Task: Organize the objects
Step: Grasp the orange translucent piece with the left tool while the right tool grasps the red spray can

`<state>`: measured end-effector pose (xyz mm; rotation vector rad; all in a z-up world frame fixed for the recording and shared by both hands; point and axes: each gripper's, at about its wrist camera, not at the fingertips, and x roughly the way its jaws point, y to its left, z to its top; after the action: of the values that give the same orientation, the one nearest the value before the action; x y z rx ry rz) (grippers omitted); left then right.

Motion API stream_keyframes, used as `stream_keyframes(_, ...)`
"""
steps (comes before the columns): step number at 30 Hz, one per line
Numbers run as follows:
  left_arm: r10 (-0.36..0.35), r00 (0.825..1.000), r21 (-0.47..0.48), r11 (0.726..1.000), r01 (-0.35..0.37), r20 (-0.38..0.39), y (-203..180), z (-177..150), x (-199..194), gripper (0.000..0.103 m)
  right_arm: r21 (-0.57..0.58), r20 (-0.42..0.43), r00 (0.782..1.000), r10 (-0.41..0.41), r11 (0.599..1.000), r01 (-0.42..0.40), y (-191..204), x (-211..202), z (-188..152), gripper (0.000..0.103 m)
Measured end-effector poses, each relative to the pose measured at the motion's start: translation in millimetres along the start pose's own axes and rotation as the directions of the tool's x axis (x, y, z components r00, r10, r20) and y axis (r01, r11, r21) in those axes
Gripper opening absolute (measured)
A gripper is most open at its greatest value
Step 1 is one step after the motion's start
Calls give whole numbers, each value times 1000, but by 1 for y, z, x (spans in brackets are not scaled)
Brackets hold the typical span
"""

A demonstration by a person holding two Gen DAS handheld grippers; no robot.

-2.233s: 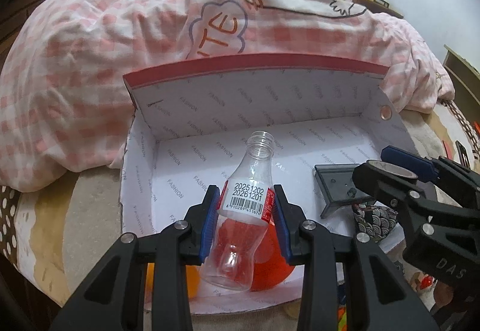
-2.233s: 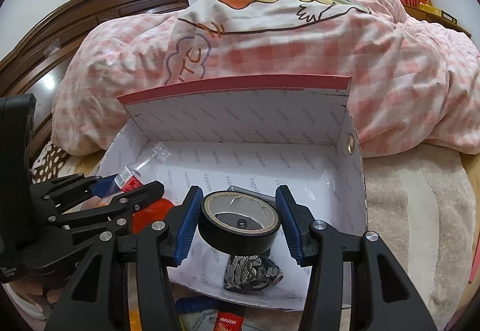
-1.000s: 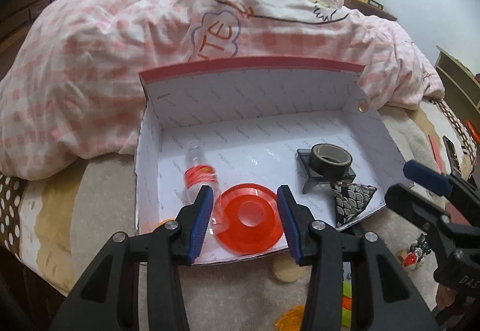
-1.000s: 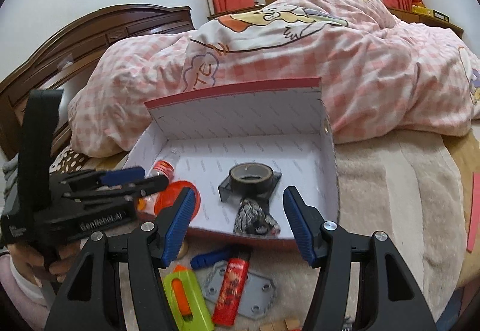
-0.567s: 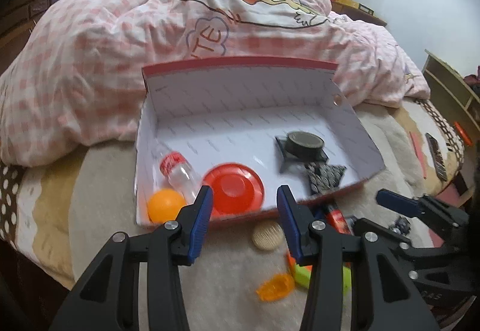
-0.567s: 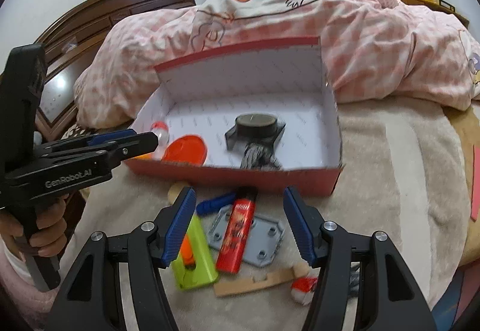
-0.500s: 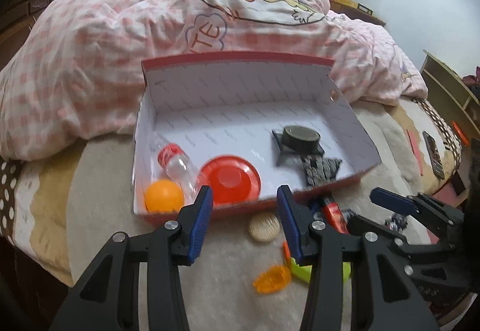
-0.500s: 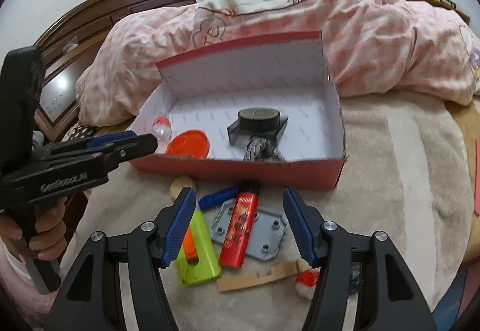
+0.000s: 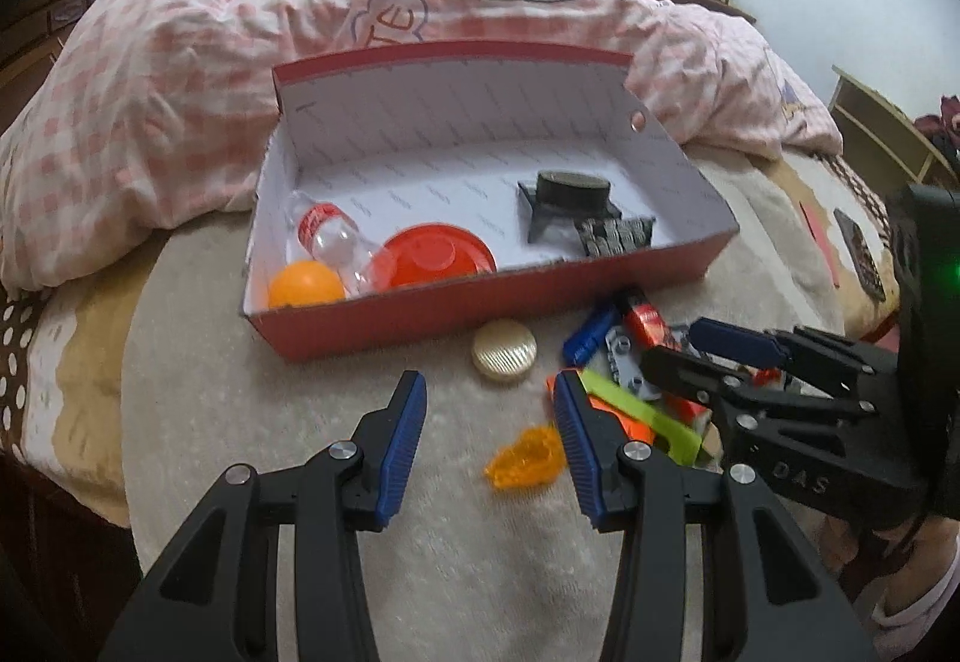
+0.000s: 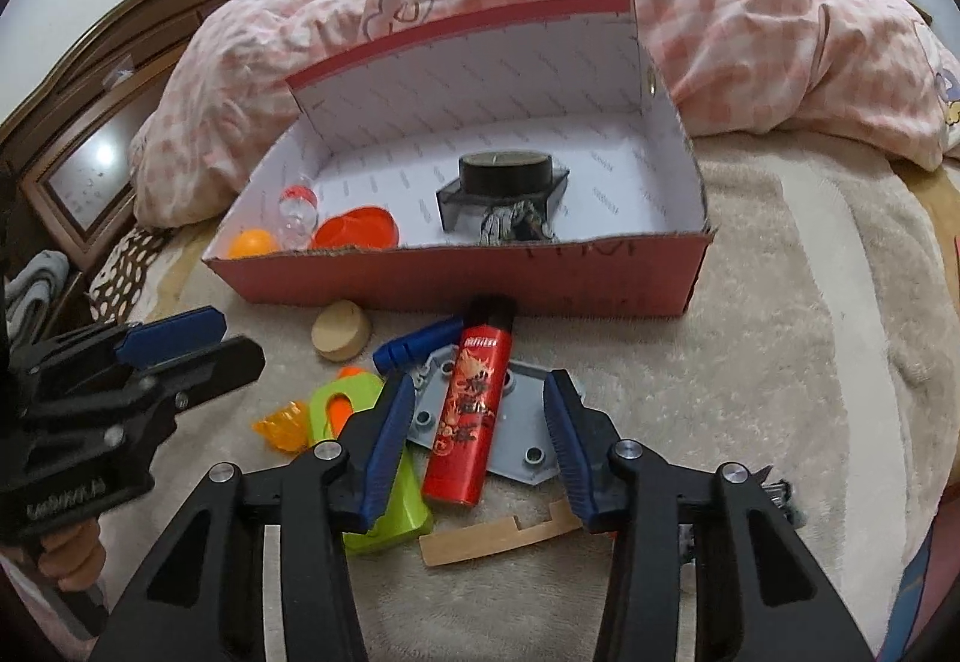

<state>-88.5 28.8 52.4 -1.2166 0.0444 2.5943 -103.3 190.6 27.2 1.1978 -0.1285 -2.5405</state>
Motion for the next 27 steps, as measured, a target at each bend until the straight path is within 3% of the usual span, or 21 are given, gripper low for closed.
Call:
stream_keyframes(6, -7, 1000, 13, 1000, 7, -21, -4, -8, 5, 44, -26, 12, 999, -32, 999, 33, 3, 2, -2, 44)
stream_keyframes(11, -10, 999, 20, 1000, 10, -34, -6, -12, 8, 44, -32, 23, 997, -79, 996, 79, 1, 2, -3, 24)
stream_keyframes(13, -9, 999, 24, 1000, 10, -37, -7, -13, 8, 44, -18, 24, 997, -80, 997, 80, -3, 2, -3, 21)
stream_keyframes(27, 5, 998, 74, 997, -1, -59, -14, -24, 20, 44, 45, 28, 999, -27, 999, 25, -15, 0, -5, 21)
